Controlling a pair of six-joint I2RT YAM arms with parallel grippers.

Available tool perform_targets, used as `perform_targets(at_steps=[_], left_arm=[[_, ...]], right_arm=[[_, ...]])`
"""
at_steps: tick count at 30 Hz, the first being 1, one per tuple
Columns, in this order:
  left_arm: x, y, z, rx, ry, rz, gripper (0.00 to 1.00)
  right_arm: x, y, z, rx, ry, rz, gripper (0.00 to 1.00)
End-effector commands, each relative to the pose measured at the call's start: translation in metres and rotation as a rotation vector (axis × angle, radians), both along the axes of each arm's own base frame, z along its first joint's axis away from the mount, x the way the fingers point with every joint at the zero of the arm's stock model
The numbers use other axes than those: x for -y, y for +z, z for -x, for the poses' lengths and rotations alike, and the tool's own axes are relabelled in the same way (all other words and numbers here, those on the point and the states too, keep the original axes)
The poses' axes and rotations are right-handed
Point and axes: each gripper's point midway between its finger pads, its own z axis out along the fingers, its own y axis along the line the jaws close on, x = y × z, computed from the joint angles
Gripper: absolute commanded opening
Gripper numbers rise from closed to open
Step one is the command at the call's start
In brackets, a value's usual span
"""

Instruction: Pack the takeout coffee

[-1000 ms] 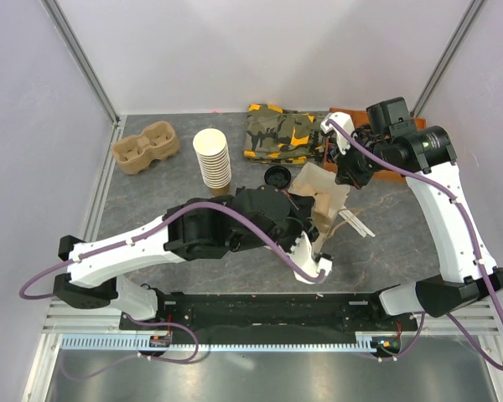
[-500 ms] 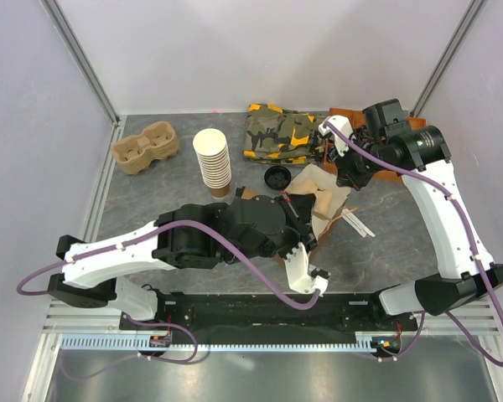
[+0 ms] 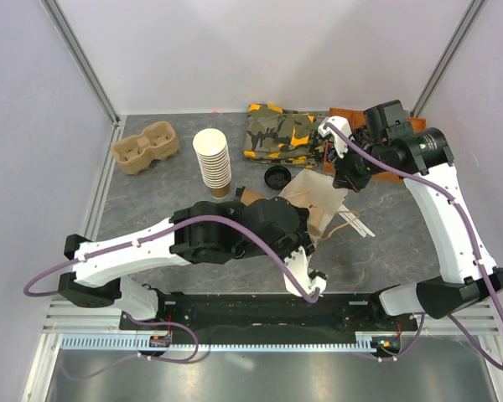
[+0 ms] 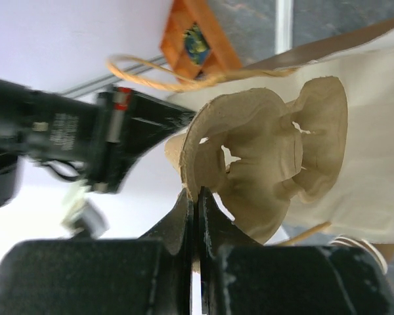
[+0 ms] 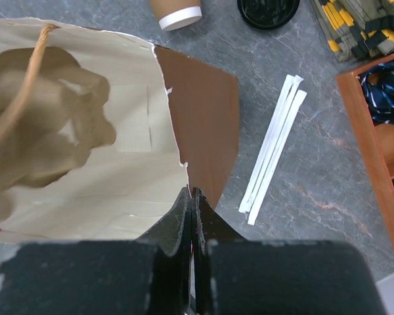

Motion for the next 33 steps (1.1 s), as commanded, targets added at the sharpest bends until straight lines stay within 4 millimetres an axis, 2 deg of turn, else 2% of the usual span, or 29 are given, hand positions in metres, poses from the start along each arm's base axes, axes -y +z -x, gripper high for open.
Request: perform_targets(at_steps=[1,12,18,24,33], left_arm=[[-0.003,-0.032,-0.008,-0.124,0.031,-0.041,0.02],[0.001,-0.089,-0.027,-0.352,0.07,-0.104,0.04],[0.003,-0.11,-0.033,-0.442,0.08,-0.12,0.06],[0.006,-0.13,-0.047,-0.491,0.102,-0.14,0.07],[0.011,-0.148,-0.062,-0.515,0.106,-0.163,0.1]], right_arm=[[-0.005,0.023,0.016,0.05,0.053,-0.045,0.0],[-0.013,0.031,0.028,0.087,0.139,-0.088,0.0],[-0.014,0.024,0.03,0.072,0.164,-0.084,0.0],[-0.017,0.016,0.03,0.039,0.176,-0.085,0.0],[-0.016,-0.004,0.029,-0.03,0.157,-0.066,0.0]])
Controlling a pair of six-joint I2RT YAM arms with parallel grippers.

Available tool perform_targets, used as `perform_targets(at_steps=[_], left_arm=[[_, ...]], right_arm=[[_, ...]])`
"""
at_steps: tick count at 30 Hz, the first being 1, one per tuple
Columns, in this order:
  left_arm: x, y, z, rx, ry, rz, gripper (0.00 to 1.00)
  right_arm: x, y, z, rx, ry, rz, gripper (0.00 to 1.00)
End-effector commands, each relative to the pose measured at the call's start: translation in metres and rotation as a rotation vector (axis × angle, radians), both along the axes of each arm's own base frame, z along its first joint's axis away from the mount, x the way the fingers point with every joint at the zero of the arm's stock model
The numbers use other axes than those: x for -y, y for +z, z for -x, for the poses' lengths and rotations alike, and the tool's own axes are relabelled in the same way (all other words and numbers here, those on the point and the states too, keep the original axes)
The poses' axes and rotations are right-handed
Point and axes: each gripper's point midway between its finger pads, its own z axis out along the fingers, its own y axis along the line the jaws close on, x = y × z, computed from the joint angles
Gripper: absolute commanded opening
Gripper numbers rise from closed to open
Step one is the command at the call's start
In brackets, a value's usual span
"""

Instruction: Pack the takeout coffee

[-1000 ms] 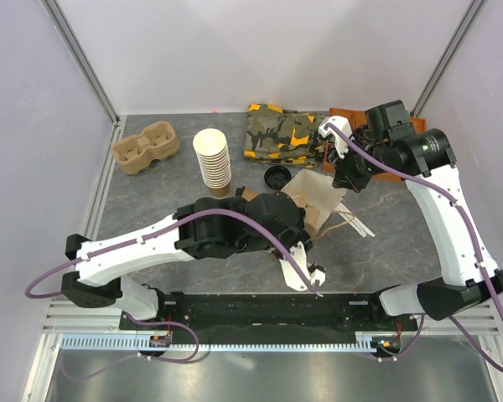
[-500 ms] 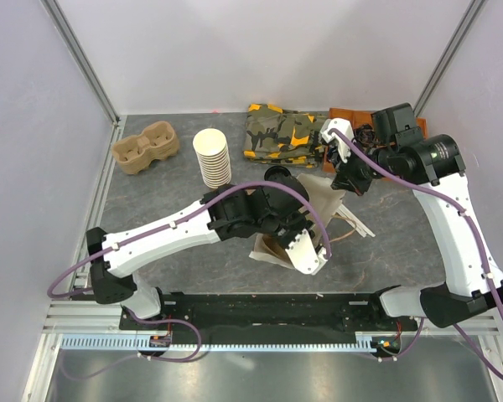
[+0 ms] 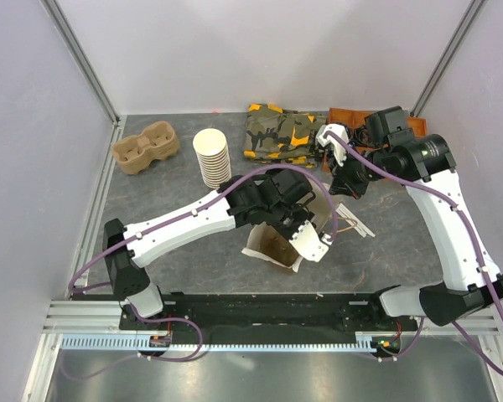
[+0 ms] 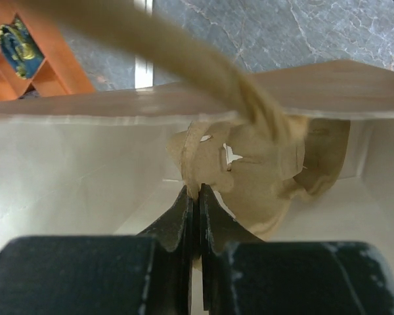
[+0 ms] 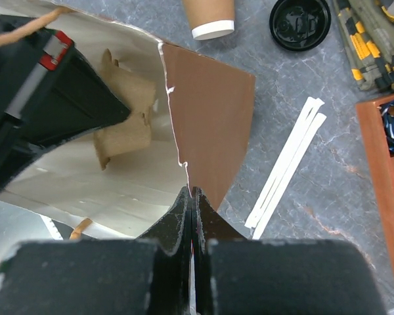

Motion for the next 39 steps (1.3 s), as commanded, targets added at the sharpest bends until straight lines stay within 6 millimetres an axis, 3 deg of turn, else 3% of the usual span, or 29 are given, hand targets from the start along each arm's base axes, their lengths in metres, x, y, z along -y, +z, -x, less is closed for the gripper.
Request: perform_targets(at_steps=[1,3,6,9,10,12,16,21,24,26,28,31,32,34,35,36,38,39], left_arm=[[0.01,-0.006,-0.002,-0.047,-0.008,0.027,0.11],[0.011,-0.006,-0.004,-0.055,-0.005,0.031,0.15],[0.014,-0.004,-0.009,-0.059,-0.003,0.042,0.29],[0.018,0.01,-0.012,-0.046,-0.005,0.08,0.46],[0.02,0.021,-0.014,-0.032,-0.003,0.104,0.56],[0.023,0.037,-0.013,-0.021,-0.01,0.141,0.63],[0.028,0.092,-0.003,-0.004,-0.028,0.267,0.81],[0.021,0.129,0.017,-0.024,-0.045,0.357,0.94],[0.017,0.146,0.023,-0.077,-0.014,0.413,0.99],[0.012,0.169,0.029,-0.135,0.021,0.488,1.0],[-0.003,0.194,0.029,-0.169,0.05,0.561,1.0],[-0.03,0.215,0.019,-0.283,0.146,0.649,1.0],[-0.047,0.216,-0.003,-0.296,0.218,0.668,1.0],[-0.063,0.212,-0.01,-0.343,0.24,0.666,1.0],[-0.074,0.2,-0.018,-0.337,0.269,0.631,1.0],[-0.079,0.171,-0.026,-0.328,0.304,0.563,1.0],[-0.093,0.145,-0.035,-0.243,0.288,0.501,1.0],[-0.098,0.108,-0.038,-0.258,0.309,0.421,1.0]], right_arm=[[-0.003,-0.009,0.01,-0.057,0.026,-0.004,0.0],[-0.004,-0.01,0.011,-0.068,0.029,-0.009,0.0],[-0.005,-0.011,0.011,-0.078,0.03,-0.014,0.0],[-0.004,-0.015,0.01,-0.082,0.031,-0.005,0.0],[-0.004,-0.016,0.011,-0.082,0.039,-0.002,0.0],[-0.003,-0.02,0.011,-0.09,0.041,0.007,0.0],[0.001,-0.029,0.01,-0.084,0.044,0.04,0.0],[0.006,-0.035,0.004,-0.073,0.038,0.071,0.0],[0.015,-0.039,-0.001,-0.063,0.014,0.096,0.0],[0.023,-0.041,-0.005,-0.062,-0.008,0.112,0.0],[0.036,-0.038,-0.013,-0.045,-0.045,0.124,0.0],[0.056,-0.035,-0.027,-0.028,-0.091,0.156,0.0],[0.065,-0.033,-0.033,-0.028,-0.116,0.155,0.0],[0.072,-0.032,-0.036,-0.031,-0.123,0.163,0.0],[0.073,-0.032,-0.037,-0.03,-0.125,0.164,0.0],[0.074,-0.033,-0.037,-0.033,-0.122,0.167,0.0],[0.077,-0.039,-0.037,-0.04,-0.113,0.183,0.0],[0.08,-0.041,-0.038,-0.039,-0.115,0.2,0.0]])
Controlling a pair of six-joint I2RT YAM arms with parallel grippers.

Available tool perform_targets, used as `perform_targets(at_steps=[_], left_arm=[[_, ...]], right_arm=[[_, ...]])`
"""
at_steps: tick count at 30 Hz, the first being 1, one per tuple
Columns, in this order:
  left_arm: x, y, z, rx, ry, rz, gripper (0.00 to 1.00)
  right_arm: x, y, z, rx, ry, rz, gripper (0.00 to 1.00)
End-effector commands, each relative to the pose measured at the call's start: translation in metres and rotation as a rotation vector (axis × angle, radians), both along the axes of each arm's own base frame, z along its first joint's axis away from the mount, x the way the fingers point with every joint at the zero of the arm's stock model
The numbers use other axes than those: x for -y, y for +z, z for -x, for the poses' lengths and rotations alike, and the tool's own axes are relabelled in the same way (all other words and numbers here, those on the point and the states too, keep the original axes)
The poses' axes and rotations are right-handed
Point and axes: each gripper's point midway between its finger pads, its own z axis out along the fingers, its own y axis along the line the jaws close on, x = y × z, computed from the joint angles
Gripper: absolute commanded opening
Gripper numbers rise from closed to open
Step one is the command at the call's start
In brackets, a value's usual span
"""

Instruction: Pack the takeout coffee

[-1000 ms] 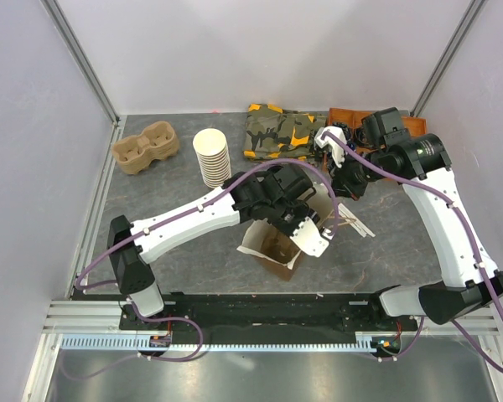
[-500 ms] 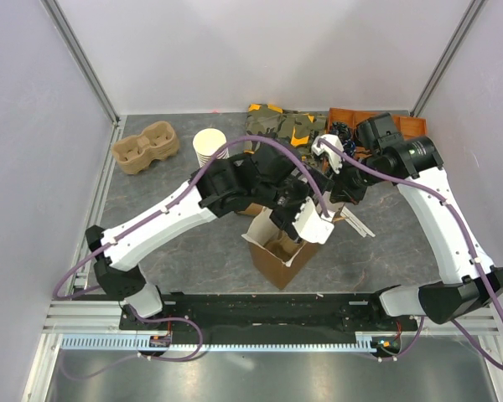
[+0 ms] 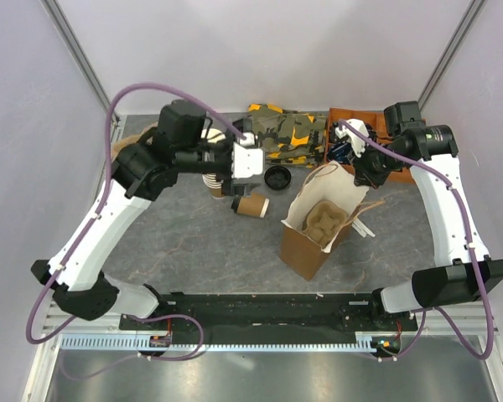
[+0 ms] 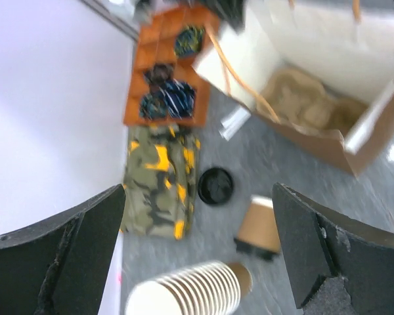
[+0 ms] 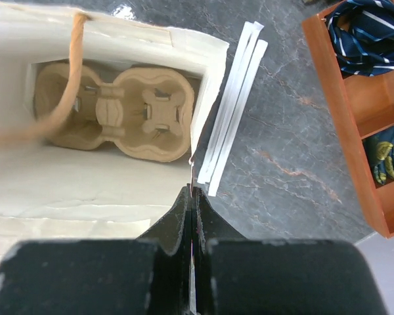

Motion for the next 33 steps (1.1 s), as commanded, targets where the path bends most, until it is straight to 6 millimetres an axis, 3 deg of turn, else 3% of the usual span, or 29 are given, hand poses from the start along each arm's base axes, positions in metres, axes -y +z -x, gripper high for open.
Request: perform_targets(at_steps=[1,3,6,7,8,10,11,13,14,15,16,17,19,20,21,22,23,28,29,31,33], left_arm=[[-0.016,-0.09,0.005,-0.047,-0.064,-0.198,1.0],[-0.022,-0.128,-0.003,-0.073,-0.044,-0.269,1.0],[-0.025,-0.153,-0.016,-0.116,-0.018,-0.29,1.0],[-0.025,-0.157,-0.018,-0.134,-0.006,-0.289,1.0],[-0.028,-0.159,-0.023,-0.148,0.016,-0.279,1.0],[-0.025,-0.156,-0.027,-0.175,0.058,-0.213,1.0],[-0.025,-0.163,-0.027,-0.199,0.077,-0.199,1.0],[-0.021,-0.146,-0.025,-0.228,0.137,-0.085,1.0],[-0.024,-0.154,-0.021,-0.265,0.165,-0.066,1.0],[-0.022,-0.134,-0.024,-0.295,0.24,0.058,1.0],[-0.026,-0.134,-0.023,-0.333,0.296,0.1,1.0],[-0.033,-0.15,-0.02,-0.441,0.396,0.129,1.0],[-0.042,-0.137,-0.02,-0.474,0.486,0.246,1.0],[-0.048,-0.155,-0.02,-0.576,0.583,0.293,1.0],[-0.053,-0.158,-0.019,-0.611,0.618,0.332,1.0],[-0.055,-0.145,-0.02,-0.609,0.629,0.423,1.0],[-0.062,-0.173,-0.02,-0.68,0.712,0.448,1.0],[-0.075,-0.216,-0.037,-0.749,0.83,0.54,0.99],[-0.073,-0.21,-0.043,-0.736,0.811,0.581,0.99],[-0.081,-0.227,-0.054,-0.74,0.846,0.586,0.99],[-0.085,-0.225,-0.067,-0.708,0.834,0.631,0.99]], right_arm=[[0.007,-0.002,0.01,-0.016,0.049,0.049,0.0],[0.012,-0.005,0.01,-0.024,0.039,0.057,0.01],[0.013,0.0,0.008,-0.011,0.024,0.053,0.15],[0.013,0.003,0.007,-0.008,0.018,0.049,0.2],[0.012,0.009,0.005,0.002,0.006,0.041,0.37],[0.009,0.016,0.004,0.013,0.003,0.021,0.53],[0.007,0.025,0.002,0.033,-0.013,0.004,0.68],[0.003,0.041,-0.001,0.067,-0.027,-0.026,0.77],[0.002,0.045,-0.001,0.069,-0.037,-0.036,0.81],[0.001,0.049,-0.001,0.074,-0.042,-0.045,0.82],[0.001,0.055,-0.002,0.087,-0.048,-0.05,0.84],[-0.001,0.057,-0.001,0.085,-0.053,-0.06,0.84],[-0.002,0.061,0.0,0.087,-0.058,-0.069,0.85],[-0.002,0.062,0.0,0.088,-0.062,-0.075,0.85],[-0.004,0.064,0.001,0.089,-0.063,-0.081,0.86],[-0.003,0.065,0.001,0.091,-0.07,-0.084,0.87],[-0.003,0.066,0.001,0.091,-0.072,-0.086,0.87],[-0.004,0.071,0.001,0.095,-0.099,-0.102,0.95],[-0.005,0.073,0.0,0.098,-0.102,-0.104,0.97],[-0.004,0.077,-0.001,0.109,-0.113,-0.106,0.98],[-0.003,0.079,-0.003,0.112,-0.122,-0.107,0.98]])
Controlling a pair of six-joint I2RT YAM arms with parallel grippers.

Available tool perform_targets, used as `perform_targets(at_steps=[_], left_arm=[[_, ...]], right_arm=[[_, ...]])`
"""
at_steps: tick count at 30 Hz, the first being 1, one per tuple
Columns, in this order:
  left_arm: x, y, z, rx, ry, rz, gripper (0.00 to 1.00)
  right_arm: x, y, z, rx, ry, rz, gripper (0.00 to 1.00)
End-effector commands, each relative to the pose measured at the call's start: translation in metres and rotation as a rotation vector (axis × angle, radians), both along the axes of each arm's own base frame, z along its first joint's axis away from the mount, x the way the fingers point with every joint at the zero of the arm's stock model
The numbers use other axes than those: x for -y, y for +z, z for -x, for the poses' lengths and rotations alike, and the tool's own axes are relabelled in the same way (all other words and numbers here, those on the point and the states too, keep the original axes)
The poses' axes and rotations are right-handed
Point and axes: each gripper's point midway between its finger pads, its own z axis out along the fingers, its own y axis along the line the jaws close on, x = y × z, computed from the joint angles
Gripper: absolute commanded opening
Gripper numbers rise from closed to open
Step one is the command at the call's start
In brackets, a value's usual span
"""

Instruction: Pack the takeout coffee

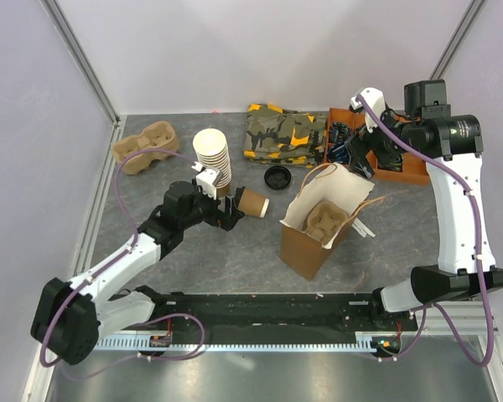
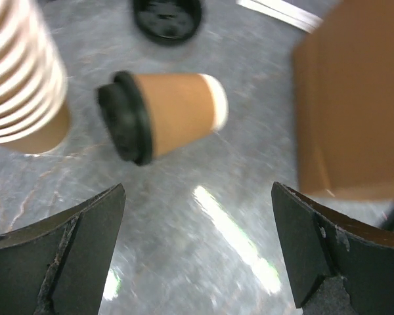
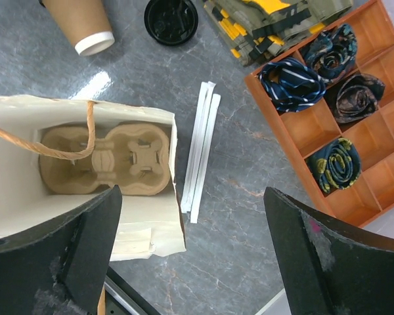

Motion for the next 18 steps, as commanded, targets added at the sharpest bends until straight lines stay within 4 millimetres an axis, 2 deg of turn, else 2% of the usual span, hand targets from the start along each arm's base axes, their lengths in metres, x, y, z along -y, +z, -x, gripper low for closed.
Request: perform_targets(at_steps=[1,5,6,10,18], left_arm=[[-0.002,0.03,-0.04,0.128,0.106,0.181,0.99],[0.001,0.01,-0.056,0.117,0.086,0.192,0.98],[0.004,0.014,-0.06,0.142,0.068,0.211,0.97],[0.012,0.004,-0.061,0.14,0.014,0.218,0.94],[0.01,-0.03,-0.07,0.043,0.09,0.227,0.89]], right_arm=[[-0.001,0.004,0.018,-0.068,-0.028,-0.028,0.98],[-0.002,0.006,0.015,-0.072,-0.037,-0.035,0.98],[-0.002,0.007,0.014,-0.07,-0.037,-0.036,0.98],[0.0,0.006,0.011,-0.066,-0.045,-0.024,0.98],[0.003,0.004,0.009,-0.071,-0.057,-0.01,0.98]])
